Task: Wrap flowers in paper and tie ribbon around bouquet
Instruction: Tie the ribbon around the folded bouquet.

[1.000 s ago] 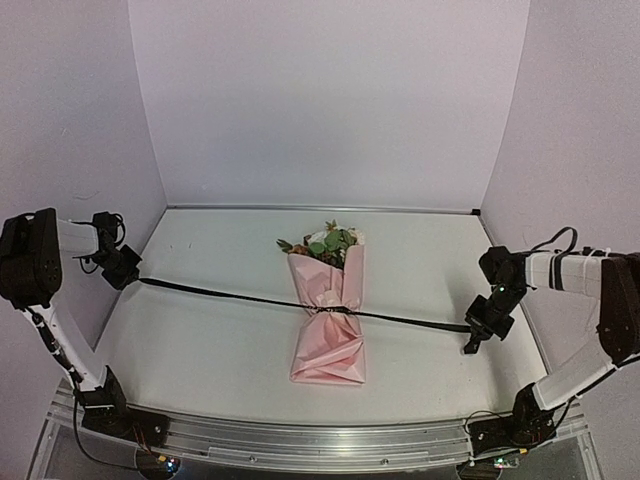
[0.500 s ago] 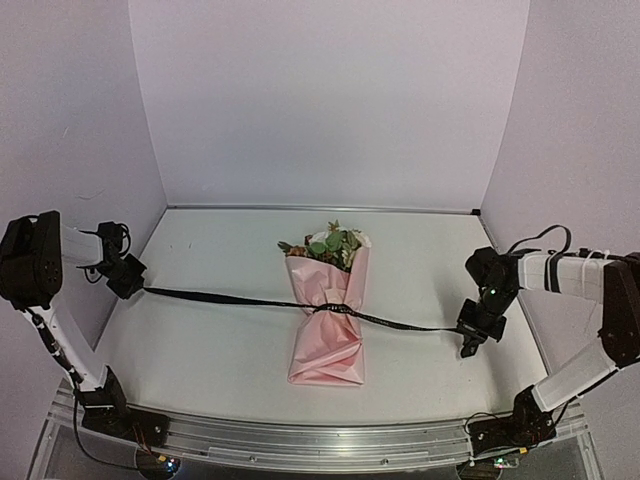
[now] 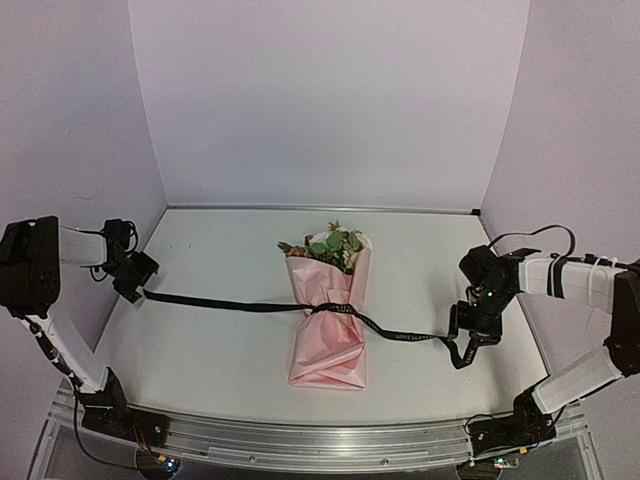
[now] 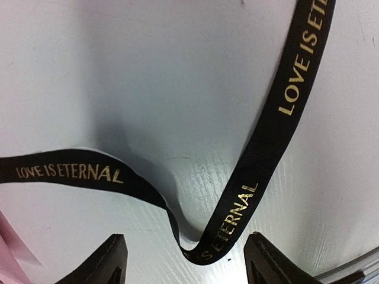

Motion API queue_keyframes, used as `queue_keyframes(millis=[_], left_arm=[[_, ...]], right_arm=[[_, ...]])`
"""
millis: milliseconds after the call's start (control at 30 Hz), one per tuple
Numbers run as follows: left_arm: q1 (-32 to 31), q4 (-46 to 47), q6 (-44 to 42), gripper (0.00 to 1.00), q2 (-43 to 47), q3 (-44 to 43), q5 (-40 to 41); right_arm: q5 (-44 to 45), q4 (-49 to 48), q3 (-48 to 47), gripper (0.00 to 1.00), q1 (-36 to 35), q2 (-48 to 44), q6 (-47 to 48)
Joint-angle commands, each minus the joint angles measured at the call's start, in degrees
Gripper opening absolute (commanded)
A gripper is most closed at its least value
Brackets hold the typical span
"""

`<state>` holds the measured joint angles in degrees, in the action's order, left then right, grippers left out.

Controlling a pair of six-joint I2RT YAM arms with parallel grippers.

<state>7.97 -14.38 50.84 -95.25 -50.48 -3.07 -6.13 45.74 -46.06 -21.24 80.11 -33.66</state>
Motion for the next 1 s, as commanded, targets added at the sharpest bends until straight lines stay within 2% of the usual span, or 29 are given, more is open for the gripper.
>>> queue_keyframes(millis=[0, 100, 267, 433, 567, 667, 967], left_arm=[[-3.9, -1.6, 3.3, 0.86, 8.9, 1.4, -1.7], [-9.2, 0.1, 10.4, 0.94, 14.5, 5.1, -3.2], [-23.7, 8.0, 28.7, 0.94, 20.0, 11.8, -2.6], [-38.9, 19.0, 43.5, 0.93, 15.9, 12.8, 0.4], [-47.1, 29.3, 52.6, 0.93, 10.0, 13.7, 2.5], [-50.4, 35.9, 56.2, 0.92, 4.2, 12.2, 1.3], [-54.0, 41.1, 60.2, 0.84, -5.5, 6.9, 2.0]], right_arm=[[4.1, -2.1, -1.5, 0.78, -4.4, -5.2, 9.3], [6.1, -5.0, -1.9, 0.88, -7.6, -6.0, 14.2], [6.1, -15.0, -0.6, 0.98, -10.5, -5.1, 18.2], [8.6, -20.6, -1.1, 0.98, -13.6, -3.5, 22.1], [9.5, -21.8, -2.5, 0.98, -15.5, -2.3, 25.4], [9.6, -22.4, -3.2, 0.98, -16.6, -1.7, 26.3], [9.1, -23.2, -4.1, 0.98, -19.3, -0.1, 31.3]])
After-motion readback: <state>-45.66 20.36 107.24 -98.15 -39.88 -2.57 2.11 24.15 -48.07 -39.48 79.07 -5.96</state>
